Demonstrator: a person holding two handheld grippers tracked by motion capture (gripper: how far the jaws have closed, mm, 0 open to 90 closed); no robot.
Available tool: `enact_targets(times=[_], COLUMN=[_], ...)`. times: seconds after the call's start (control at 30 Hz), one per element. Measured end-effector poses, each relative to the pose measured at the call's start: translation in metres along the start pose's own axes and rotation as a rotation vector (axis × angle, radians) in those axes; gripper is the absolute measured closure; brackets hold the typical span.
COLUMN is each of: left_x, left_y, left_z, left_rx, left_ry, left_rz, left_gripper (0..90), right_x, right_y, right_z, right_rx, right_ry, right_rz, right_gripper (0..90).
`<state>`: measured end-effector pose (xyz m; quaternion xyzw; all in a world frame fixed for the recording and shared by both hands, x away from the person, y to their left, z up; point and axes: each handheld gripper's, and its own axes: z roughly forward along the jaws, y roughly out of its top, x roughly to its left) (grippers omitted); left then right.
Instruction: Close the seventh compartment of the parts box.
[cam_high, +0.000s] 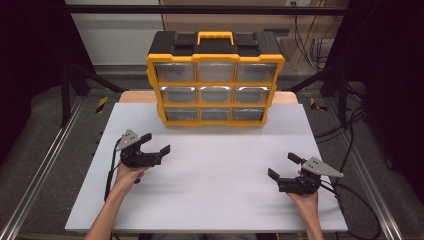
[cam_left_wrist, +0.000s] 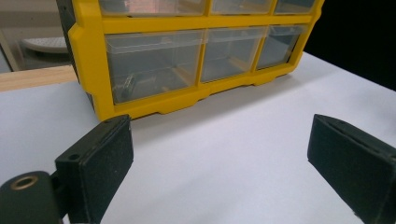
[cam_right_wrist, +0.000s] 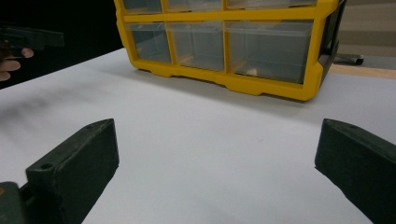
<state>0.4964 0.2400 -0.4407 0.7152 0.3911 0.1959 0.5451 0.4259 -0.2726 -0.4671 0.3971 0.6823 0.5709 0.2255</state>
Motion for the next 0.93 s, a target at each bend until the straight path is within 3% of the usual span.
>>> enact_targets(times=[0.4, 0.93], left_x=[0.003, 0.003], left_y=[-0.025, -0.043], left_z=[-0.031, -0.045], left_rx=[-0.048, -0.068], left_ry=[-0.027, 0.014], left_rz=[0.007, 0.057], left_gripper=[4.6, 4.8], right_x=[0.000, 0.001], right_y=[0.000, -0.001], right_z=[0.000, 0.001], right_rx=[0.005, 0.011], right_ry=[0.000, 0.000], right_rz=[0.003, 0.005], right_gripper=[0.3, 0.3])
